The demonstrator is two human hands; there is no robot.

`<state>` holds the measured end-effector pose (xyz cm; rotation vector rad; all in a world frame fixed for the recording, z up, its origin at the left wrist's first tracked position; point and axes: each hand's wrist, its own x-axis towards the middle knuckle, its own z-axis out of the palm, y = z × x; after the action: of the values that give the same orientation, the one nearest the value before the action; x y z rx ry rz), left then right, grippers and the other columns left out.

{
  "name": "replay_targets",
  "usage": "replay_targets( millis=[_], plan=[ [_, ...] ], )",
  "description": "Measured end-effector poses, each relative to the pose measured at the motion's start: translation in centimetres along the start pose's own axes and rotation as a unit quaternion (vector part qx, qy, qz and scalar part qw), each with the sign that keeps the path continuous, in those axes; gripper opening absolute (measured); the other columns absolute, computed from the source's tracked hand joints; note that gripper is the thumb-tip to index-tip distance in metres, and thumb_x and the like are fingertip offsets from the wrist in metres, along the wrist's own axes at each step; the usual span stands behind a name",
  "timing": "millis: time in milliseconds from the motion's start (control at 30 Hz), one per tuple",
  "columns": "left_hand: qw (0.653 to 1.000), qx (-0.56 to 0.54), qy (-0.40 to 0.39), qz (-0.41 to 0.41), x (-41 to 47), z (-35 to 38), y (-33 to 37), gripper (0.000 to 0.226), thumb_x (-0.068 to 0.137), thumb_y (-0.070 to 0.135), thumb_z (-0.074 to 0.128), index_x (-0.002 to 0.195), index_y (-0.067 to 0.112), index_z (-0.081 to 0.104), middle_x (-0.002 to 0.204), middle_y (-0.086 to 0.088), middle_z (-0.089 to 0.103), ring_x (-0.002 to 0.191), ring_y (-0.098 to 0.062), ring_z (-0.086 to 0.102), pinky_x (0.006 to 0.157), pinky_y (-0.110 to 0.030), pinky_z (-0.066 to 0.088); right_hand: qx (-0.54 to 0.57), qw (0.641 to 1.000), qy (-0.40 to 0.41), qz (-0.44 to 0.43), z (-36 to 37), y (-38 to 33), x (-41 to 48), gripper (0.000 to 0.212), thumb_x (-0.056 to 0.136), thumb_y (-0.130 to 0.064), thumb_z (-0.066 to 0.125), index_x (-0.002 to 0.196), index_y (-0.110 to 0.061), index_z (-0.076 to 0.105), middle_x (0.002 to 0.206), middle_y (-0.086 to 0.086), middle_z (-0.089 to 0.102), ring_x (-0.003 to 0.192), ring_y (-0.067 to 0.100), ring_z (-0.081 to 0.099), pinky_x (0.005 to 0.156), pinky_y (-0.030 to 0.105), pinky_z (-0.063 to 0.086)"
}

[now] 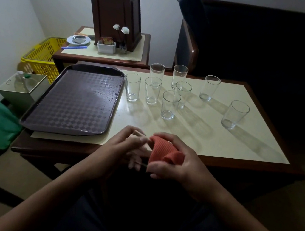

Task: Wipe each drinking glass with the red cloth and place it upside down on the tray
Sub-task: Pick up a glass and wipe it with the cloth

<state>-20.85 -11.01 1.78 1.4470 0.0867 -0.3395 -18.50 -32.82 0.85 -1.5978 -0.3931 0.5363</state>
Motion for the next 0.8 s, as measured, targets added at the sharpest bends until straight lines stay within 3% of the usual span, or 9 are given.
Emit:
replay_targets(
  millis=[100, 200, 267, 333, 400, 500, 567, 700, 800],
  plan=[
    [0.985, -0.095, 0.011, -0.143, 0.4, -0.3, 0.1, 0.070, 0.083, 0.055, 0.068, 0.128, 0.005, 0.048, 0.093, -0.021, 0.070, 0.055, -0.028, 0.058, 0.049, -0.028, 0.046, -0.307, 0.923, 0.050, -0.228, 0.0, 0.8, 0.1, 0.081, 0.077, -0.026, 0.097, 0.147, -0.025, 0.058, 0.149, -0.005, 0.056, 0.140, 0.011, 0.055, 0.114, 0.027, 0.047],
    [0.989, -0.058, -0.038, -0.130, -0.1, -0.8, 0.3, 0.061, 0.086, 0.052, 0.070, 0.126, 0.011, 0.049, 0.110, -0.020, 0.071, 0.069, -0.030, 0.067, 0.058, -0.031, 0.051, -0.215, 0.951, 0.056, -0.215, -0.7, 1.4, 0.3, 0.074, 0.075, -0.020, 0.098, 0.141, -0.026, 0.063, 0.144, -0.007, 0.063, 0.135, 0.015, 0.061, 0.109, 0.025, 0.050],
    [0.998, 0.065, -0.022, -0.013, -0.5, -0.9, 0.7, 0.051, 0.085, 0.037, 0.070, 0.132, 0.024, 0.053, 0.126, -0.014, 0.066, 0.088, -0.027, 0.070, 0.075, -0.035, 0.056, 0.013, 0.996, 0.002, -0.093, -0.7, 1.2, 0.5, 0.062, 0.077, -0.014, 0.093, 0.132, -0.029, 0.068, 0.139, 0.001, 0.068, 0.125, 0.023, 0.069, 0.101, 0.038, 0.059],
    [0.990, 0.119, -0.017, 0.074, -0.7, -1.0, 1.1, 0.050, 0.086, 0.029, 0.073, 0.133, 0.030, 0.056, 0.126, -0.012, 0.060, 0.089, -0.026, 0.068, 0.081, -0.035, 0.057, 0.104, 0.994, -0.020, -0.026, -0.8, 0.7, 0.7, 0.058, 0.079, -0.014, 0.090, 0.130, -0.030, 0.068, 0.141, 0.004, 0.067, 0.120, 0.028, 0.071, 0.094, 0.043, 0.062],
    [0.998, 0.053, -0.002, 0.041, -0.6, -0.7, 1.2, 0.043, 0.089, 0.032, 0.076, 0.127, 0.021, 0.058, 0.113, -0.020, 0.061, 0.074, -0.028, 0.067, 0.069, -0.032, 0.056, -0.099, 0.989, 0.029, -0.110, -1.0, 0.2, 0.3, 0.067, 0.077, -0.022, 0.095, 0.136, -0.036, 0.065, 0.141, -0.006, 0.065, 0.128, 0.020, 0.067, 0.101, 0.033, 0.058],
    [0.993, -0.067, 0.033, -0.087, -0.3, 0.2, 1.2, 0.050, 0.088, 0.047, 0.065, 0.116, 0.007, 0.053, 0.084, -0.017, 0.060, 0.053, -0.026, 0.058, 0.047, -0.026, 0.045, -0.373, 0.880, 0.083, -0.281, -1.5, 0.6, 0.2, 0.081, 0.077, -0.029, 0.097, 0.147, -0.026, 0.057, 0.153, -0.005, 0.052, 0.142, 0.014, 0.052, 0.109, 0.021, 0.049],
    [0.995, -0.061, 0.015, -0.081, -0.4, 0.2, 1.0, 0.052, 0.089, 0.049, 0.070, 0.116, 0.008, 0.053, 0.084, -0.017, 0.060, 0.059, -0.028, 0.062, 0.050, -0.027, 0.049, -0.319, 0.905, 0.081, -0.269, -1.7, 1.1, 0.3, 0.080, 0.074, -0.026, 0.099, 0.144, -0.028, 0.060, 0.149, -0.009, 0.056, 0.137, 0.014, 0.057, 0.107, 0.023, 0.051],
    [0.991, 0.099, -0.013, 0.091, -0.8, -1.1, 1.3, 0.049, 0.086, 0.023, 0.072, 0.132, 0.024, 0.057, 0.124, -0.014, 0.061, 0.089, -0.036, 0.070, 0.080, -0.036, 0.061, -0.028, 0.993, 0.004, -0.117, -1.5, 0.9, 0.9, 0.072, 0.071, -0.016, 0.098, 0.133, -0.036, 0.067, 0.133, -0.003, 0.069, 0.124, 0.035, 0.067, 0.098, 0.043, 0.062],
    [1.000, -0.023, -0.005, -0.007, -0.3, -0.6, 1.1, 0.048, 0.085, 0.030, 0.074, 0.125, 0.010, 0.055, 0.105, -0.024, 0.068, 0.066, -0.032, 0.067, 0.059, -0.030, 0.058, -0.315, 0.912, 0.045, -0.258, -1.4, 0.5, 0.4, 0.079, 0.077, -0.019, 0.097, 0.147, -0.027, 0.059, 0.152, -0.001, 0.055, 0.139, 0.023, 0.057, 0.109, 0.034, 0.055]
  ],
)
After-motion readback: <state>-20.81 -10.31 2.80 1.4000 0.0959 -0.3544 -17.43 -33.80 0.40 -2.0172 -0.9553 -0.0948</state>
